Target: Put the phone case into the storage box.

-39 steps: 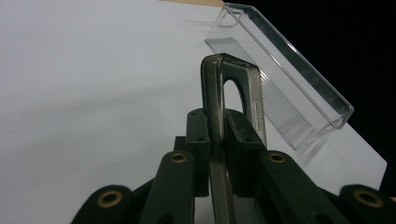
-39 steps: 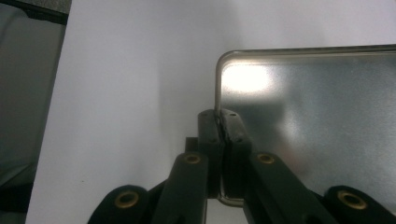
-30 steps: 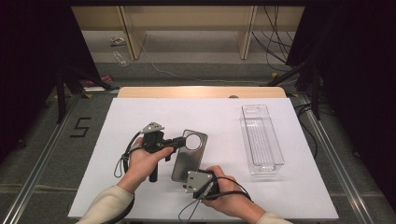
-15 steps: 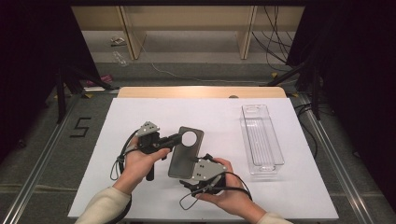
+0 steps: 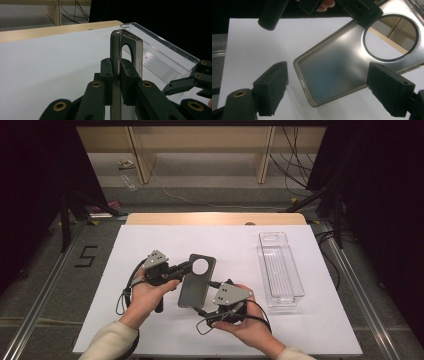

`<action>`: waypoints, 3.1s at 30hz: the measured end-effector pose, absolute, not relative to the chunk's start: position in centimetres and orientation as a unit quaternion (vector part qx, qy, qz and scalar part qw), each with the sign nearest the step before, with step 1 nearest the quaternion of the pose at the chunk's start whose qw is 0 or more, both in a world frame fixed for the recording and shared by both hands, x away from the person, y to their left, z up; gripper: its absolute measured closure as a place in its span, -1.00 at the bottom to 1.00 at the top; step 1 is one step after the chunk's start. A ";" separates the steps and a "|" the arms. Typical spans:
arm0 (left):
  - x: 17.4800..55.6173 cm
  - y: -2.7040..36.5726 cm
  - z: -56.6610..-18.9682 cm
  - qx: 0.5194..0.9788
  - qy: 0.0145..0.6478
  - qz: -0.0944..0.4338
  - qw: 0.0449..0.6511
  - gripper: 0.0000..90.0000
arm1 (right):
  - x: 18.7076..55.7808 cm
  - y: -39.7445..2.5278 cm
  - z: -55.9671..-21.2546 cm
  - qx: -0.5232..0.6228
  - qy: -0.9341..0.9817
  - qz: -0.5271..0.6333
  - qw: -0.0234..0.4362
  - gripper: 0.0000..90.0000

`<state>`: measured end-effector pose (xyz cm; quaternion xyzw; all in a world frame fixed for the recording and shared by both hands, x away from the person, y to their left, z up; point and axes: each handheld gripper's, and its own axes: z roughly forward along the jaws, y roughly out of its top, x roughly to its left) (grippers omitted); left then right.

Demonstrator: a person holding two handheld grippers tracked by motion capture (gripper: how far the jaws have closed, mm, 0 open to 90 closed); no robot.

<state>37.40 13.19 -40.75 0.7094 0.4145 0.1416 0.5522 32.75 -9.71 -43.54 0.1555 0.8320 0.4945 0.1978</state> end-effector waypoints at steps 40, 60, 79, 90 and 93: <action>36.4 12.9 -41.0 0.693 0.392 0.169 0.581 0.81 | 35.0 -12.8 -41.5 0.267 0.760 0.553 0.211 -0.61; 36.1 12.3 -41.0 0.684 0.384 0.173 0.596 0.81 | 36.6 -13.5 -41.2 0.300 0.741 0.561 0.217 -0.57; 35.9 11.8 -41.1 0.685 0.378 0.174 0.598 0.81 | 37.9 -14.4 -41.4 0.332 0.726 0.560 0.219 -0.41; 35.9 11.6 -41.2 0.686 0.376 0.174 0.598 0.81 | 38.3 -14.4 -41.6 0.346 0.719 0.562 0.216 -0.20; 35.9 11.6 -41.2 0.686 0.376 0.174 0.599 0.81 | 38.3 -14.4 -41.6 0.346 0.720 0.563 0.211 -0.07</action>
